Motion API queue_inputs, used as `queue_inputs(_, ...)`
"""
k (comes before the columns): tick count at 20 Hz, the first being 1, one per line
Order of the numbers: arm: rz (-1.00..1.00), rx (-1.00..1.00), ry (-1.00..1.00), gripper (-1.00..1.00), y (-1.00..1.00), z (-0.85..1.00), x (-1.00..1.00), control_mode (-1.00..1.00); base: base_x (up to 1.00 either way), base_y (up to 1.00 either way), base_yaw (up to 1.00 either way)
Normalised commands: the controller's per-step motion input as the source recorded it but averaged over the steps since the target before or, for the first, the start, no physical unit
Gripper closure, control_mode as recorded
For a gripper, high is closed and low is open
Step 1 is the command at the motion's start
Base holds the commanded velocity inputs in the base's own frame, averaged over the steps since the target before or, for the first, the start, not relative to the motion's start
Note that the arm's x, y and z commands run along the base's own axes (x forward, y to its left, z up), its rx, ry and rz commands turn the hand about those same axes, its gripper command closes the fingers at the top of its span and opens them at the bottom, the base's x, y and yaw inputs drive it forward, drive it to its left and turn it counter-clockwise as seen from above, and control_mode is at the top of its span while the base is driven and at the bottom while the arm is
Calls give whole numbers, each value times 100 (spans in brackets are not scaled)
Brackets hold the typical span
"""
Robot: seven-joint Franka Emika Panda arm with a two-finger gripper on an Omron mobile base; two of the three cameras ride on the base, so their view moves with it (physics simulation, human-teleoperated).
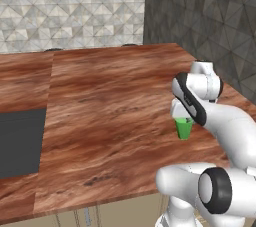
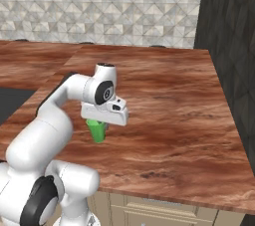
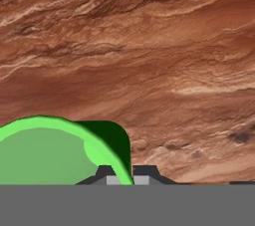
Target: Pick the jug and cup and place them in the sink. Then turn on the water.
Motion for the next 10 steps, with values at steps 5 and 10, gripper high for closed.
queue_inputs(5, 0, 0, 0, 100, 0, 0, 0, 100, -27, 2, 0)
queue_inputs(10, 0, 0, 0, 100, 0, 0, 0, 100, -63, 62, 0)
